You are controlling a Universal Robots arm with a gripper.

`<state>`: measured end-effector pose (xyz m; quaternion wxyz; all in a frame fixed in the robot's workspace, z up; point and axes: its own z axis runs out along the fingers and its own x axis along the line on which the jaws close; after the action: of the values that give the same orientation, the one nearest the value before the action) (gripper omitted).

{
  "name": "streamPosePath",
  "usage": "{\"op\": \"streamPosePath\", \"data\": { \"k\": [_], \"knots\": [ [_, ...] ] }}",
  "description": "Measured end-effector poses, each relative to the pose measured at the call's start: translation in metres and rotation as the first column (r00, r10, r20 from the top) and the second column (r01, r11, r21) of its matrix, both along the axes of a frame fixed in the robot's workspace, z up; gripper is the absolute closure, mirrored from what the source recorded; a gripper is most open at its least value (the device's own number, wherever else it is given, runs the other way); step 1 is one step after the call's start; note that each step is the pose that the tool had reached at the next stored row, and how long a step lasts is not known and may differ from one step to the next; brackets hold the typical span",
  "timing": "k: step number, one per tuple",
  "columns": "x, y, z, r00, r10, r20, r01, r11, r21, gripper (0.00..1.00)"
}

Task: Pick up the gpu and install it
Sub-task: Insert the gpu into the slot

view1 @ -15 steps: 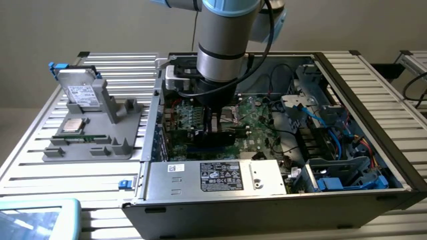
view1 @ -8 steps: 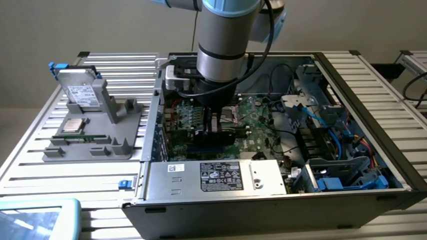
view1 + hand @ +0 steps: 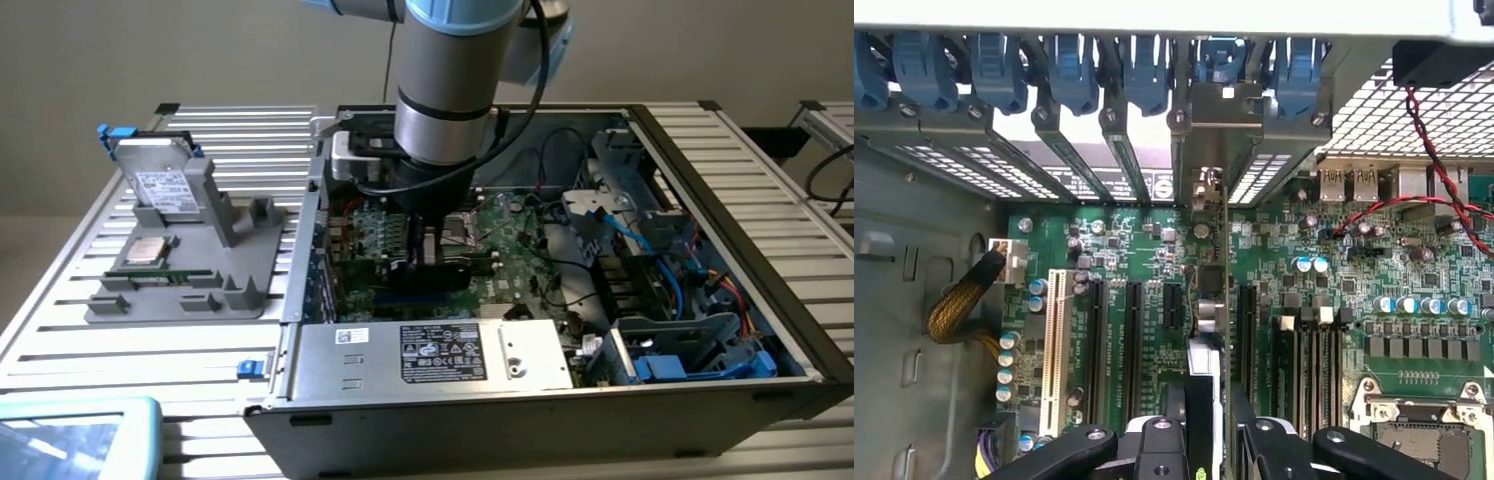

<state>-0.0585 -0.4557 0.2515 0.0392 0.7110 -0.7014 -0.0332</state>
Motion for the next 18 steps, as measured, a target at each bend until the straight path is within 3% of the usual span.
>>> {"op": "streamPosePath", "data": {
  "k": [6, 10, 18],
  "knots": [
    [0.0, -0.0001, -0.0001, 1.0, 0.0, 0.0002, 0.0, 1.0, 0.0005, 0.73],
    [0.0, -0.0002, -0.0001, 1.0, 0.0, 0.0001, 0.0, 1.0, 0.0081, 0.73],
    [0.0, -0.0003, -0.0006, 1.0, 0.0, 0.0002, 0.0, 1.0, 0.0084, 0.73]
  ]
}}
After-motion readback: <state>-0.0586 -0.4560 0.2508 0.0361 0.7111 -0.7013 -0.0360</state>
